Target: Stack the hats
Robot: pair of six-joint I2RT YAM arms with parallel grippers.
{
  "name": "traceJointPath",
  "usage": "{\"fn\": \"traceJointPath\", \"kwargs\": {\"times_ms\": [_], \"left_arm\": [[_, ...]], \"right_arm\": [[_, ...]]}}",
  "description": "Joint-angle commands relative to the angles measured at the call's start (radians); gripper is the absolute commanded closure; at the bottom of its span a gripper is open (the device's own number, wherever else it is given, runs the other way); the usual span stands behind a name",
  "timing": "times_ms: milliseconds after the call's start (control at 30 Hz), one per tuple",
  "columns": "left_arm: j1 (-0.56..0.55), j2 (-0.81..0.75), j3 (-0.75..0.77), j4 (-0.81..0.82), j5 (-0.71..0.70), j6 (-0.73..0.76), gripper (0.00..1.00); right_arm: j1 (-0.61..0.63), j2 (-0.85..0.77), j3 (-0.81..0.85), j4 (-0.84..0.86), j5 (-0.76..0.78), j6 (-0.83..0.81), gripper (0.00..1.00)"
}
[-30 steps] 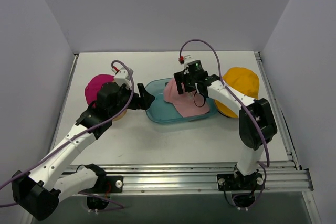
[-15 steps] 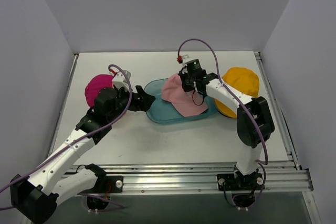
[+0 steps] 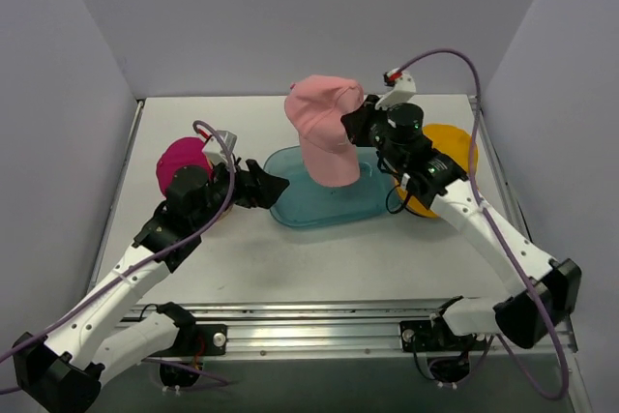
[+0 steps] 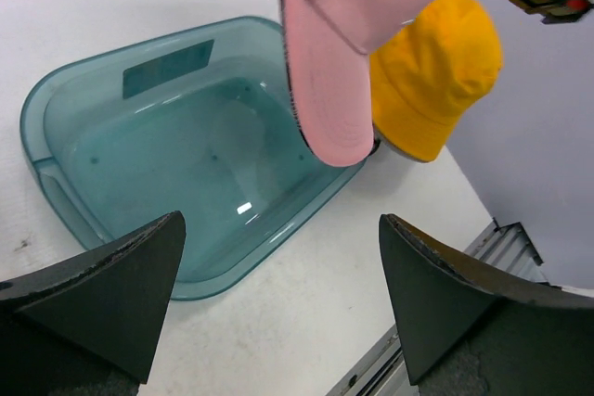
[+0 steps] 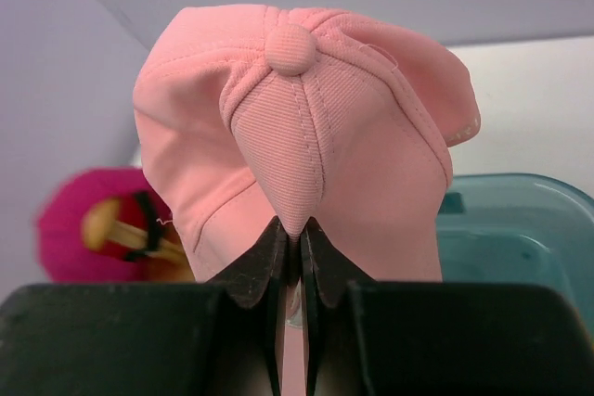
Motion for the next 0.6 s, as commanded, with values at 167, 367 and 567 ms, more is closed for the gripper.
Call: {"fn": "traceJointPath", "kwargs": {"times_ms": [167, 367, 567], "left_arm": [[-0.006, -0.031, -0.007, 0.240, 0.114, -0.070, 0.06], [-0.029, -0.006, -0.010, 0.401, 0.190, -0.148, 0.06], [-0.048, 0.001, -0.010, 0.407, 0.131, -0.127, 0.06]], "right_arm": [[0.100, -0.222, -0.079, 0.224, 0.161, 0.401, 1.00], [0.191, -0.256, -0.108, 0.273, 0.283, 0.507, 1.00], [0.206, -0.289, -0.167, 0.349, 0.306, 0.587, 1.00]]}}
